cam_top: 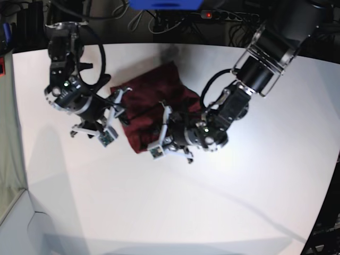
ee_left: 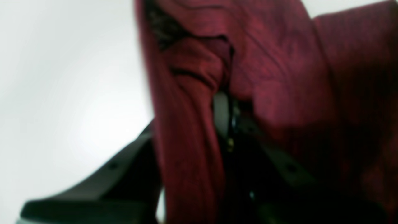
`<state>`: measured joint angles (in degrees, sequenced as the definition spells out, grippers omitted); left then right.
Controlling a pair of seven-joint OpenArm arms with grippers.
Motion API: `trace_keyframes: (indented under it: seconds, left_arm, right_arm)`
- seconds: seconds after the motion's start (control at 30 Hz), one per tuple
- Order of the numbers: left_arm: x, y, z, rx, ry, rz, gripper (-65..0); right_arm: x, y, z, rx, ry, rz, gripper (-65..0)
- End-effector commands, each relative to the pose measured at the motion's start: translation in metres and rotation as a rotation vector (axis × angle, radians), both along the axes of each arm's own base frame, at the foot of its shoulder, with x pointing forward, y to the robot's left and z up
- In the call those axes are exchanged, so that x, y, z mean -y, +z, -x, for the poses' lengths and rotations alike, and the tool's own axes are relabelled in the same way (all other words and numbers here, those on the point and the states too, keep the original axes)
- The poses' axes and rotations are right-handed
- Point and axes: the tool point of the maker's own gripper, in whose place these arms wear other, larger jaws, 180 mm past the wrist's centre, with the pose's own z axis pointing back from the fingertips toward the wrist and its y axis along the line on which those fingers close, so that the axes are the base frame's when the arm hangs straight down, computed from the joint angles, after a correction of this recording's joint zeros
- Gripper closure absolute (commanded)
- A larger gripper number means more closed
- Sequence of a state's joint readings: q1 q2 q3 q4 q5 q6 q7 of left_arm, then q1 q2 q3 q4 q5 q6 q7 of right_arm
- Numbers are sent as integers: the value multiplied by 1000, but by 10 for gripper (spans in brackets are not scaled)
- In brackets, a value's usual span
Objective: Layout the t-shirt on the table in an organized manner, then fold the t-shirt properly
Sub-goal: 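Press and slide the red bundle with the left gripper toward the right gripper, then tuck the bundle's loose edge under with the left gripper, squaring it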
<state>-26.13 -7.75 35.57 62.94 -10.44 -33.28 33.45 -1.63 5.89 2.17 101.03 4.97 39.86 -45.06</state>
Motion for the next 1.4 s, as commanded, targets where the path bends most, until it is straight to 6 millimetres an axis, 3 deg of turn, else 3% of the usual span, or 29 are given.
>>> trace_keyframes:
  seconds: [0.0,0.23,0.4,0.47,0.53,0.6,0.73,0.97,1.07,1.13,1.27,1.37]
  left_arm:
    - [9,22,-16,68,-22,24,-5]
    - [39,36,-13,104,-100,40,-5]
    - [52,50,-19,132,-118,55,-11]
    - [51,43,-22,113,-107,42,-35]
    - [47,35,-26,92,-92,23,-75]
    - [55,34,-27,79,-92,30,-118]
    - [64,41,-33,90,-78,80,-223]
    - [72,69,-51,154,-84,117,-525]
    - [64,80,-64,169,-45,133,-608]
    - [51,92,-79,171,28,177,-625]
    - [-15,86,-103,93,274,227,-625]
    - [-61,78,-101,40,443,282,-625]
  right_arm:
    - [4,16,-10,55,-13,-19,-269]
    - [61,15,-8,52,-177,-4,-269]
    - [72,7,2,27,-197,13,-269]
    - [72,3,7,16,-196,12,-269]
    - [72,2,8,13,-196,14,-269]
    - [72,-2,12,0,-196,16,-269]
    - [72,4,14,17,-192,23,-269]
    - [70,9,17,30,-188,28,-269]
    - [70,9,18,28,-188,28,-269]
    - [70,8,18,28,-188,27,-269]
    - [70,9,17,30,-188,27,-269]
    - [70,11,14,37,-188,25,-269]
